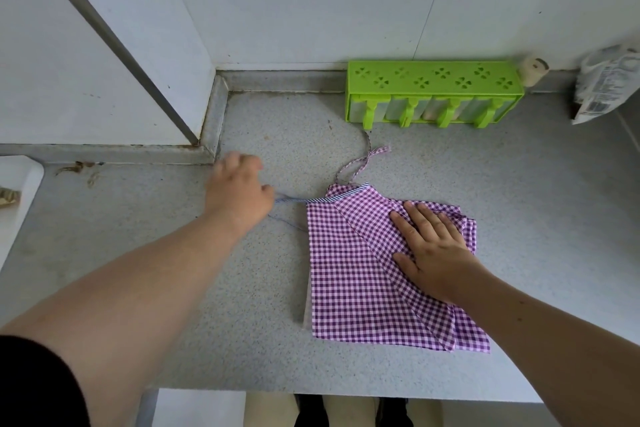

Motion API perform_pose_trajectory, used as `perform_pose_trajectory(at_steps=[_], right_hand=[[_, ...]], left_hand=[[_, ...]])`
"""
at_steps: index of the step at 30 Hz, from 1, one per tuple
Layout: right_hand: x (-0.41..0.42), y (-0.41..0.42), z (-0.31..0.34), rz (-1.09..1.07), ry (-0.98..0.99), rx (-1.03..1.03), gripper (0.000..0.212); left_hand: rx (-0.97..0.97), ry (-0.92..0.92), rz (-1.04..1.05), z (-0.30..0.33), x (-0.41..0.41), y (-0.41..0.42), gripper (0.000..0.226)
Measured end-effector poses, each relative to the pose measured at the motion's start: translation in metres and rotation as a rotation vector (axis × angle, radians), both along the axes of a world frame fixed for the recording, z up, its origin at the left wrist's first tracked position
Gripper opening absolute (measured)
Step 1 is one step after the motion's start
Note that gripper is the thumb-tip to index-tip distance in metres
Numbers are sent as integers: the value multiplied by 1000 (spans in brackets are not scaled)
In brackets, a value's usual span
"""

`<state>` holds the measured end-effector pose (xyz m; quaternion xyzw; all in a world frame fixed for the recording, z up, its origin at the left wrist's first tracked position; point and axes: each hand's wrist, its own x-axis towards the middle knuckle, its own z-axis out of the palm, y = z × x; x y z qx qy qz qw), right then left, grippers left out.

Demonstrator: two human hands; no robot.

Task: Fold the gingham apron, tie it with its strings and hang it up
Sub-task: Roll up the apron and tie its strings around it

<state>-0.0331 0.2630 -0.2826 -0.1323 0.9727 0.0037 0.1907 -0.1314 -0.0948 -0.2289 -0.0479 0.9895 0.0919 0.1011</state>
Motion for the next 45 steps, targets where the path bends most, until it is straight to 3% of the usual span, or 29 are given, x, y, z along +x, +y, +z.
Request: perform_pose_trajectory(at_steps=[3, 6, 11, 18, 22, 27, 31, 35, 40, 45], right_hand=[[1, 0, 0, 8, 3, -4, 77], [3, -2, 2, 14, 9, 14, 77], [17, -19, 12, -11, 128, 33, 70], [50, 24, -1, -40, 33, -42, 89], [50, 29, -1, -25, 11, -72, 89], [47, 29, -1, -21, -4, -68, 89], [48, 18, 15, -24, 24, -6, 85], [63, -1, 50, 111, 0, -102, 54], [84, -6, 62, 136, -140, 11, 78], [101, -13, 59, 95, -163, 14, 71]], left_hand=[[49, 60, -695, 11, 34, 40, 47], [21, -136, -947, -5, 63, 90, 70], [-217, -274, -918, -41, 81, 114, 106], [-239, -347, -883, -44, 83, 107, 123], [-304, -338, -885, -40, 90, 95, 119], [-252, -301, -1129, -32, 111, 70, 83], [-280, -443, -1020, -24, 125, 65, 111], [-283, -407, -1024, -22, 127, 69, 111], [-313, -396, -1045, -19, 128, 71, 112], [-243, -456, -959, -10, 132, 72, 107]])
